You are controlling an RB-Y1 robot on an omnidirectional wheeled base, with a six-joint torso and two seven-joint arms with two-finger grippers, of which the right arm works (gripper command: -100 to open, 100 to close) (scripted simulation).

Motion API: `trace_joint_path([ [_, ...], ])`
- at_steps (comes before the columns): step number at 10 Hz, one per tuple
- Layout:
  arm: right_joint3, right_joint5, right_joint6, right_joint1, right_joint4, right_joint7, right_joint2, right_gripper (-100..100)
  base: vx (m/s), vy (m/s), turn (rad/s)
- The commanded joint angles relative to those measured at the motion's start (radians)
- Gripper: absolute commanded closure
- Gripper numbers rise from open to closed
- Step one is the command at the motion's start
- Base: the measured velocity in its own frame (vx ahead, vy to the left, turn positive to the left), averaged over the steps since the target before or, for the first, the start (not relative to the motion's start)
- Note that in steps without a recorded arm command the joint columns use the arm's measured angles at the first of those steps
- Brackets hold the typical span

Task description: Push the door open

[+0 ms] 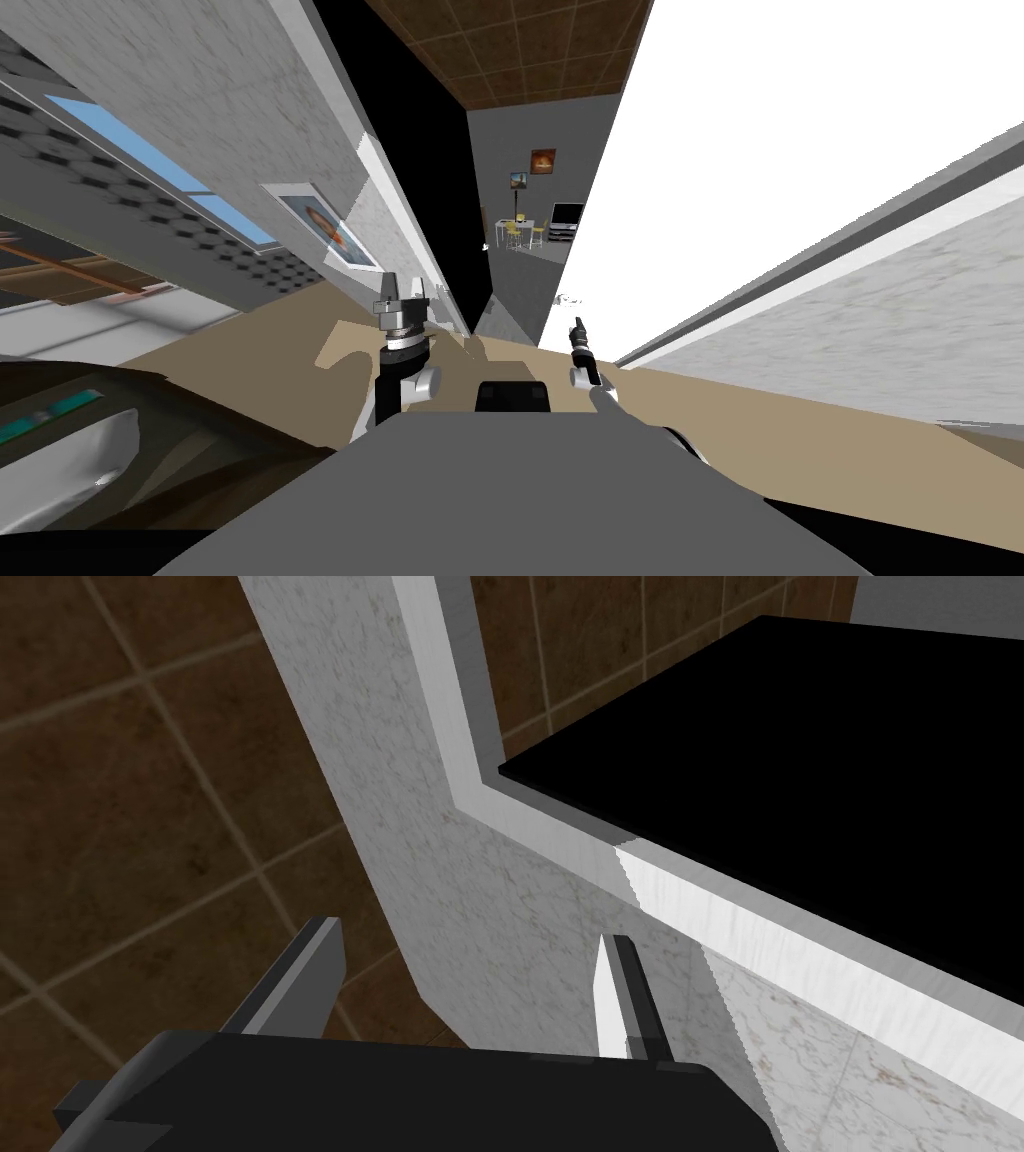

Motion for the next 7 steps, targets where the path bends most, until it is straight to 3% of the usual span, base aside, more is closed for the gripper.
trace_joint_path([
  [1,0.000,0.000,0.000,0.000,0.000,0.000,0.000,-100,0.034,-0.030,0.015],
  [7,-0.012,-0.005,-0.010,-0.002,0.018,0.007,0.006,-100,0.187,-0.044,0.026],
])
